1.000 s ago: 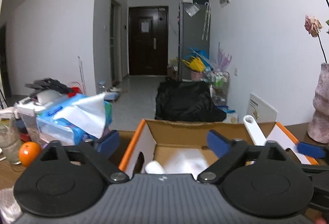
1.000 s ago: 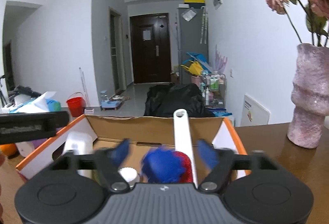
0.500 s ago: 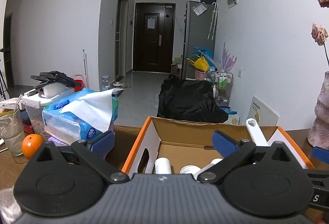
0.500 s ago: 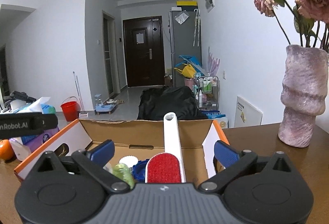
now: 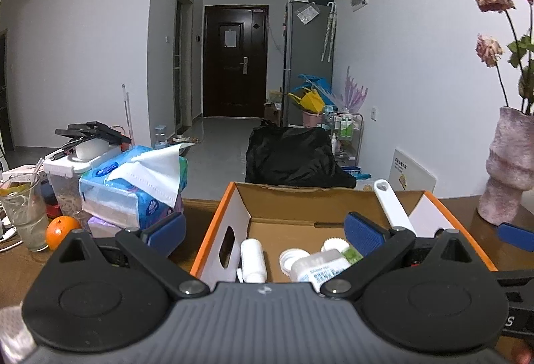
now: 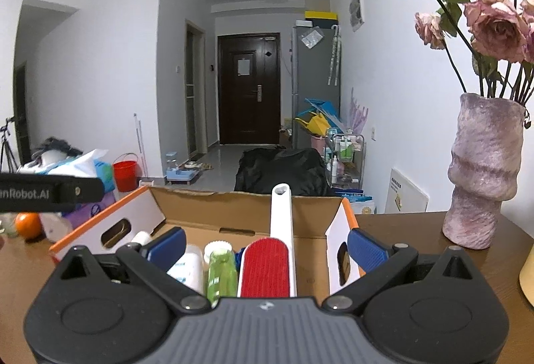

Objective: Organize rigid objects
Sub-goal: 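Move the left gripper back to the table and grasp the white plug adapter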

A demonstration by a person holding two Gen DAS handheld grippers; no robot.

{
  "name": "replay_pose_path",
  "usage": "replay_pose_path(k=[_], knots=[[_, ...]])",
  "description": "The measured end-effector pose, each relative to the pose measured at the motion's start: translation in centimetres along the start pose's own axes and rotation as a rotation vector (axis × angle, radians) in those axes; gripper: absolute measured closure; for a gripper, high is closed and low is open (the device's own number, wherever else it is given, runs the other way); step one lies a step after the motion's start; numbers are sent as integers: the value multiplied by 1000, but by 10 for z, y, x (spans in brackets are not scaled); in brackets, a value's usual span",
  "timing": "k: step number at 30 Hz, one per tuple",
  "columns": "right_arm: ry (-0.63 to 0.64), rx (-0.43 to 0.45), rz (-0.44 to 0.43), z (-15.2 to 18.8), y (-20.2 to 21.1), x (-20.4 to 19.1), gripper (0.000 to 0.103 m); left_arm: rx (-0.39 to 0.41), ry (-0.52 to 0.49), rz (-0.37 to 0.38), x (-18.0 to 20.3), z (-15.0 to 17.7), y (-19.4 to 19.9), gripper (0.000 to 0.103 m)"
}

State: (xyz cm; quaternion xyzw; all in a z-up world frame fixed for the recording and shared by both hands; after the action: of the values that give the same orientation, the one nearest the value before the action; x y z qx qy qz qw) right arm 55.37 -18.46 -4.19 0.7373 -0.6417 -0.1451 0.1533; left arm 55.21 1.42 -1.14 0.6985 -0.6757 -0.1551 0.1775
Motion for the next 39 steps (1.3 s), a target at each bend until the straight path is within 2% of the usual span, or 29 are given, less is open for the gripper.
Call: replay_pose_path(k=[11, 24, 39], knots=[[5, -17, 0, 26, 40, 3, 0, -28, 2, 10, -5, 27, 32, 0], [15, -82, 36, 65, 82, 9, 0, -115, -18, 4, -5, 72, 66, 0], [5, -117, 59, 93, 123, 17, 0, -201, -57, -9, 7, 115, 91, 0]])
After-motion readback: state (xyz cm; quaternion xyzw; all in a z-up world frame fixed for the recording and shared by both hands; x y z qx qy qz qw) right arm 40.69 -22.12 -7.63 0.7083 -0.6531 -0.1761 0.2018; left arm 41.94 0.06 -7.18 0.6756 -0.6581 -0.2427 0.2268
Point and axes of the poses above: each gripper's, at about its wrist camera, not at the fingertips, and y roughly against the way its jaws point, x to its right, z to its underside, the point moved 3 cm from there along -y, roughly the way its jaws point, and after that the axes turned 6 degrees about -x, right-handed, at the moved point
